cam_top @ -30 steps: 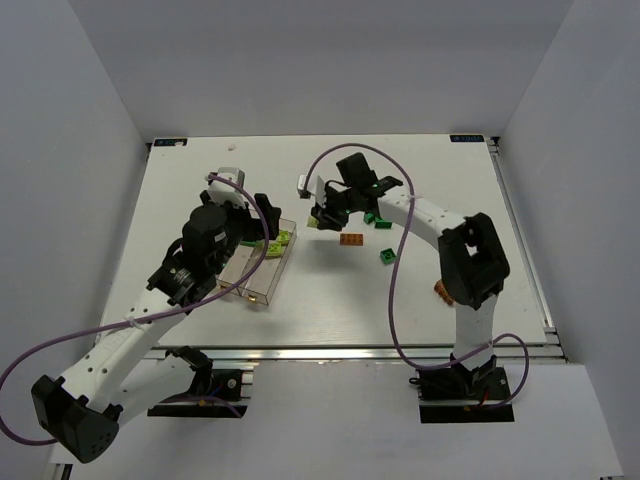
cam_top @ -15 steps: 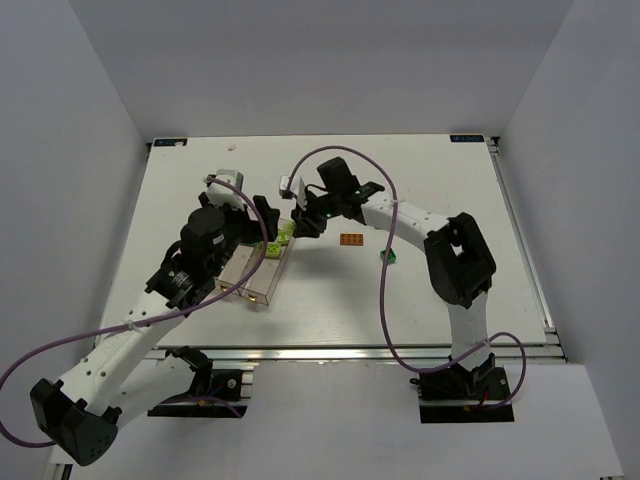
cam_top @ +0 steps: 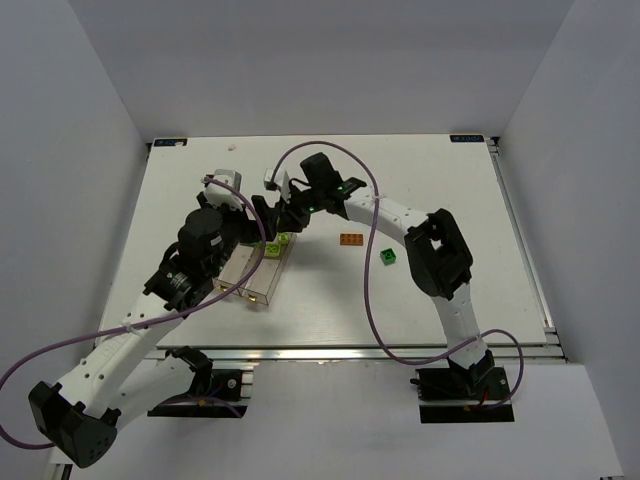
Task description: Sort the legos into containers by color
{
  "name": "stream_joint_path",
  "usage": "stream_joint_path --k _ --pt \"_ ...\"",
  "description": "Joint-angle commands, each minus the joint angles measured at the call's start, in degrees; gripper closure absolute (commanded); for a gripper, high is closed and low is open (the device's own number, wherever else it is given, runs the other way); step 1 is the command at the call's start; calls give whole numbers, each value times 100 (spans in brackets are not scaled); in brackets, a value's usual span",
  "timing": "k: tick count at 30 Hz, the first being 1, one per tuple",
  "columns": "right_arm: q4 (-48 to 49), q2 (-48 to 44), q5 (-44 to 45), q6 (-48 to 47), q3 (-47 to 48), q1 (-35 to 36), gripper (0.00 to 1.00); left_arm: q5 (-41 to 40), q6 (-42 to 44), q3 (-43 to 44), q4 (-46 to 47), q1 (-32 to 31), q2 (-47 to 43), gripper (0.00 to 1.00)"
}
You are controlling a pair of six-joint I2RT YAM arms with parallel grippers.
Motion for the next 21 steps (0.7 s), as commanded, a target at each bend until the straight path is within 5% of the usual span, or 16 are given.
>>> stream_joint_path --k 1,5,21 --pt "44 174 14 220 351 69 85 -61 61 -26 103 -12 -124 2" --pt "44 350 -3 431 483 78 62 -97 70 -34 103 -12 -115 2" --pt "71 -194 181 265 70 70 43 -105 97 -43 120 -12 -115 2"
